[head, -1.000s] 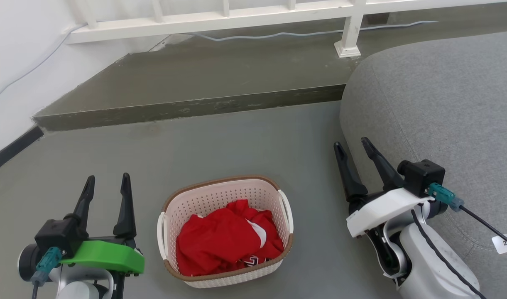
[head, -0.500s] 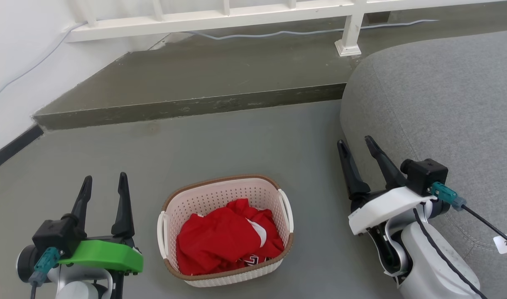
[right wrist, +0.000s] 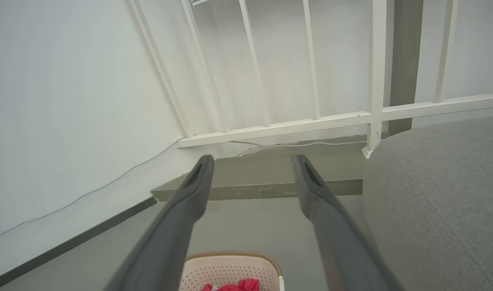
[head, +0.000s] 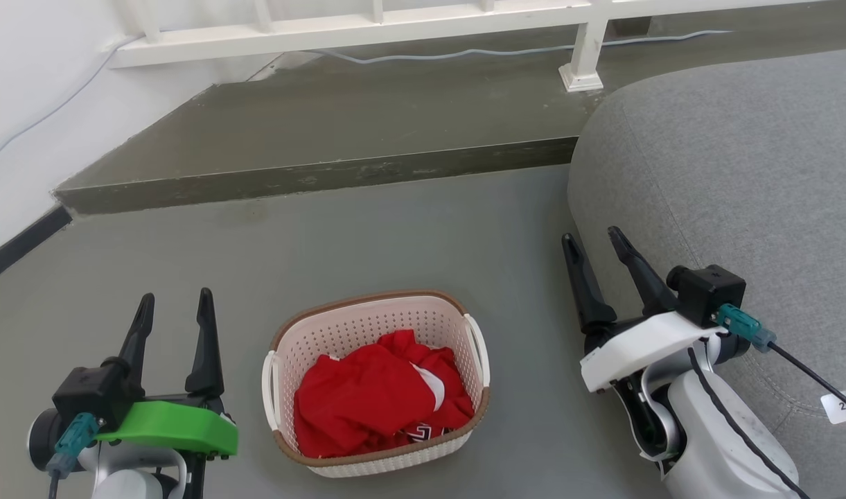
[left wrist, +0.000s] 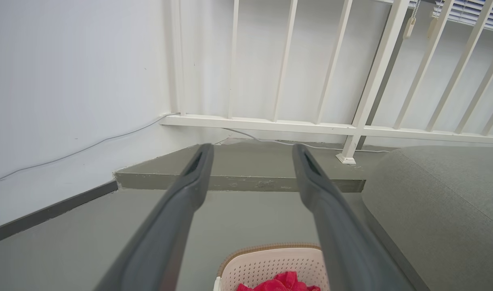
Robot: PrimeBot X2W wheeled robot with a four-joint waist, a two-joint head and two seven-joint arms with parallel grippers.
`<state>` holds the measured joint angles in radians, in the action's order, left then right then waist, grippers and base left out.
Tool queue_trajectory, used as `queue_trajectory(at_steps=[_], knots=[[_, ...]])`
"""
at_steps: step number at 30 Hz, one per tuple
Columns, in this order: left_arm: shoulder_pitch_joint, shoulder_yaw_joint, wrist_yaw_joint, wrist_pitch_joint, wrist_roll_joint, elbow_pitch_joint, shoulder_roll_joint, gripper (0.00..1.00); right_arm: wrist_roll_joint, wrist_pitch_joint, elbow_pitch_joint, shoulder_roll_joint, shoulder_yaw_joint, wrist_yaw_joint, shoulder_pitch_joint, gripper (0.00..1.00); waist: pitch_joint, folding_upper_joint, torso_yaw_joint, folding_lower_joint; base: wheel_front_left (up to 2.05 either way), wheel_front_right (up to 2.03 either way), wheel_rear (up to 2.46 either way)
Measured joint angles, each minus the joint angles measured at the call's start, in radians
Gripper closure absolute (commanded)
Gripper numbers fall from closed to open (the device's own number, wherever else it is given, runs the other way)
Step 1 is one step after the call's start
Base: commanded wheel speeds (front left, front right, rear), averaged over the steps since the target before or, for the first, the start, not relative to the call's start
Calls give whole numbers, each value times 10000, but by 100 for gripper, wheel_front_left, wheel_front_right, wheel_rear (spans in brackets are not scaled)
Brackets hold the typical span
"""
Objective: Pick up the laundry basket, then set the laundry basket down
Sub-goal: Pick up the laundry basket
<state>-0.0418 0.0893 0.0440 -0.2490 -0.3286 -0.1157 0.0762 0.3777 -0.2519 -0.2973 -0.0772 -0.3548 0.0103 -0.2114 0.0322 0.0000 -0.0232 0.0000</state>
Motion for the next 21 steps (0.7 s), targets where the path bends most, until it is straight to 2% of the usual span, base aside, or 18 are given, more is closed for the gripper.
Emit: queue_trajectory(at_steps=[21], knots=[[-8, -192, 192, 0, 255, -100, -161, 0, -94, -2, -178, 123, 209, 161, 1, 0, 17, 0, 34, 0, 0, 0, 0]])
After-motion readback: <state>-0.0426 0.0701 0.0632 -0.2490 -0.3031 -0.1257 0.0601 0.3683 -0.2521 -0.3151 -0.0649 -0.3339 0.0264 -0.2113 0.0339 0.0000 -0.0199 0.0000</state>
